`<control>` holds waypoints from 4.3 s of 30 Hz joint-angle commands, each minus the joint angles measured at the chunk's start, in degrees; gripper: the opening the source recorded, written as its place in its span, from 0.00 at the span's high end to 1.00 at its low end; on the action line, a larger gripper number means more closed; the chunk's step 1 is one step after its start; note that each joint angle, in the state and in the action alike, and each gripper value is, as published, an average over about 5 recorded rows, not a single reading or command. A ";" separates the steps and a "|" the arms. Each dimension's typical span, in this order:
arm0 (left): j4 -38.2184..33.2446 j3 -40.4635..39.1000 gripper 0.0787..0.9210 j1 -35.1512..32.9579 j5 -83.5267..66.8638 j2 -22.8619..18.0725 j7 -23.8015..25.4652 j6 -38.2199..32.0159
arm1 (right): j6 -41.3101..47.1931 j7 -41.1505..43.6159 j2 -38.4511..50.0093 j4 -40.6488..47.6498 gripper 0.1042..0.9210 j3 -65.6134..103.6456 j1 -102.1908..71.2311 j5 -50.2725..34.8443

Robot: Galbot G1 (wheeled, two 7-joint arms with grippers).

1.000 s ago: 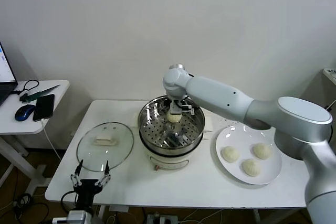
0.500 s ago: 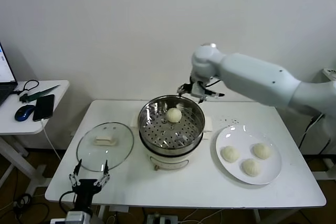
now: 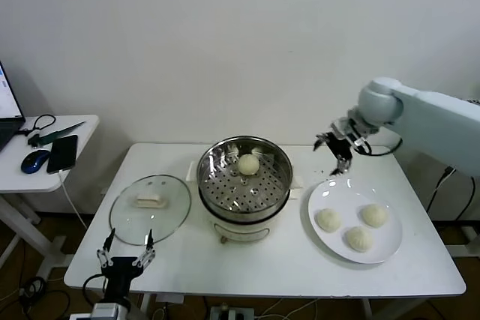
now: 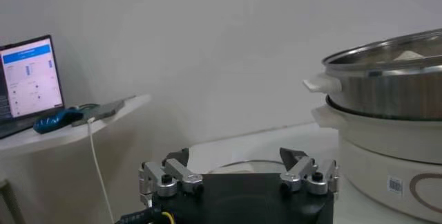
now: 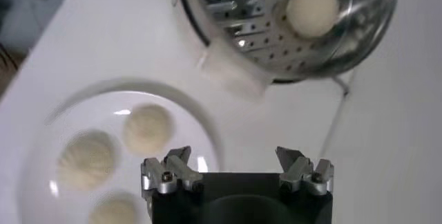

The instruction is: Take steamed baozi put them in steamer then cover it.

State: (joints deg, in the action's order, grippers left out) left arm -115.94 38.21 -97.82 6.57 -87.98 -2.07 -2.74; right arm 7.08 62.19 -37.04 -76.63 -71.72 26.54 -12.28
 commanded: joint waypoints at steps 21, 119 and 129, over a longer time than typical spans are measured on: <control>0.49 -0.01 0.12 -0.74 0.18 -0.19 -0.12 -0.14 | 6.78 -1.71 -4.92 10.49 0.12 19.76 -27.56 5.84; -0.15 -0.77 0.12 -4.00 -1.67 0.86 -0.29 -2.67 | 16.42 -13.10 -40.85 14.79 0.21 -9.24 1.69 -24.12; -0.12 -0.85 0.12 -4.04 -1.60 0.90 -0.32 -2.66 | 16.30 -11.59 -38.37 12.94 0.12 -8.47 3.98 -24.03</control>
State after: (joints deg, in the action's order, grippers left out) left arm -116.09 37.37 -101.81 5.03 -87.12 -2.37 -5.37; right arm 23.55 49.51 -76.67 -62.87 -80.38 29.35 -36.58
